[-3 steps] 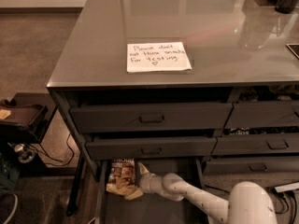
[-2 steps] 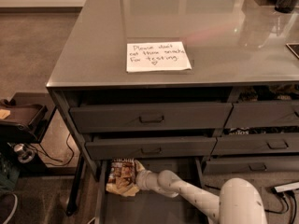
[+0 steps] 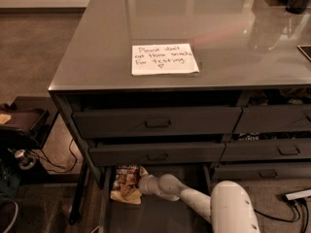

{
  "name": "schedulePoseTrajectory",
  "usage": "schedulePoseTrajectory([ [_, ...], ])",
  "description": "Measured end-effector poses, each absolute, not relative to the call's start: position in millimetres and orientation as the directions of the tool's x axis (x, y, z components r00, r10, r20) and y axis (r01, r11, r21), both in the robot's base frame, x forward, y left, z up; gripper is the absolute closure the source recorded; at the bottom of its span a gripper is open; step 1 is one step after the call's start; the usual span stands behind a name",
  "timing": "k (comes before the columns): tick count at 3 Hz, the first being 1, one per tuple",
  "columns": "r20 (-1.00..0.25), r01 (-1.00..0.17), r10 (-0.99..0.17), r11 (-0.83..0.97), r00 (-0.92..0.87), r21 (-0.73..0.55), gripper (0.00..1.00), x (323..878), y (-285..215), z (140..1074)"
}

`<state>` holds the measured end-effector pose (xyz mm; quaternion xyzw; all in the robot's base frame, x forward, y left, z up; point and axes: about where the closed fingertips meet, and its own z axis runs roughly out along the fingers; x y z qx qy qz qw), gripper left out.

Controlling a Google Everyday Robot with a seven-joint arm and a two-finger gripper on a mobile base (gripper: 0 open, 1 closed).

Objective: Pick brown chip bag from bottom drawer and place on counter

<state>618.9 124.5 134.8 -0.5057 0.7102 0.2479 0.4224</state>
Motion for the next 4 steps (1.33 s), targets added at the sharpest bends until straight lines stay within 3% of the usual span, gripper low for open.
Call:
schedulePoseTrajectory([
  [1, -0.841, -0.921, -0.516, 0.384, -0.162, -0.059, 0.0, 629, 126, 116],
  [4, -0.882, -0.928, -0.454, 0.37, -0.128, -0.055, 0.64, 619, 137, 151],
])
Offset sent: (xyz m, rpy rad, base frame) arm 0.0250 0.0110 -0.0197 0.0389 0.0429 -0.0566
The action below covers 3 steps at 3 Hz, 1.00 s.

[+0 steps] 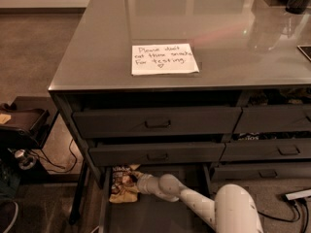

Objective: Pick brown chip bag from bottom drawer and place on counter

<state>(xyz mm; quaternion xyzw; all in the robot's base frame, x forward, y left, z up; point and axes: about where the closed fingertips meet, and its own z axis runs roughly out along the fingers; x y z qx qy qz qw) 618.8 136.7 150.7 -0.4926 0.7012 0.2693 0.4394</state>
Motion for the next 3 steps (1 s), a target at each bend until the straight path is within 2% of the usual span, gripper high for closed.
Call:
schedulePoseTrajectory([
  [1, -0.897, -0.934, -0.437, 0.346, -0.073, -0.092, 0.87, 596, 125, 165],
  [2, -0.9, -0.935, -0.434, 0.335, -0.041, -0.119, 1.0, 573, 101, 176],
  [3, -0.881, -0.941, -0.471, 0.313, -0.037, -0.128, 1.0, 512, 49, 204],
])
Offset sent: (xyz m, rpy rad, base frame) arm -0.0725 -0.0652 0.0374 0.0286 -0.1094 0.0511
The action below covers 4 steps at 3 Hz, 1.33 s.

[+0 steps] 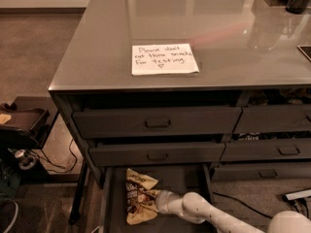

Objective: Pick brown chip bag from bottom drawer and place on counter

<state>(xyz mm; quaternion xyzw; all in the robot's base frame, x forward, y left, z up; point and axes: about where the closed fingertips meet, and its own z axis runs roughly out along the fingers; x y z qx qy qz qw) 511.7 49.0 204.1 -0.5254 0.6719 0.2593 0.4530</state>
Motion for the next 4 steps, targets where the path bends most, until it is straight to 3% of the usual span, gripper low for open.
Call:
schedulePoseTrajectory([
  [2, -0.886, -0.943, -0.459, 0.318, -0.063, -0.098, 1.0, 490, 33, 225],
  [4, -0.884, -0.935, -0.454, 0.348, -0.112, -0.06, 1.0, 452, -6, 317],
])
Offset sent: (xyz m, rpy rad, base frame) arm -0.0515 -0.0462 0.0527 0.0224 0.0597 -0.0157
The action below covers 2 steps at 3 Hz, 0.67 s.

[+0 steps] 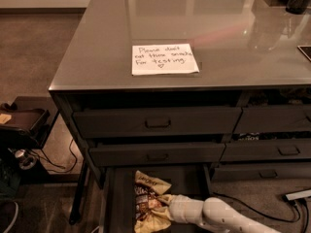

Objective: Pick brown chip bag from bottom drawer and place on counter

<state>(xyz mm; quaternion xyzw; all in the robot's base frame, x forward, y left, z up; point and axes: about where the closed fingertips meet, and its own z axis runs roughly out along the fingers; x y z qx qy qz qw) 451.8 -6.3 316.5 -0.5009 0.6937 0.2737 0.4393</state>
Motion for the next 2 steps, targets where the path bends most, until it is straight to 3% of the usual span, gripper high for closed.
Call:
schedulePoseTrajectory([
  [2, -0.906, -0.943, -0.423, 0.303, -0.006, -0.135, 1.0, 438, -13, 445],
])
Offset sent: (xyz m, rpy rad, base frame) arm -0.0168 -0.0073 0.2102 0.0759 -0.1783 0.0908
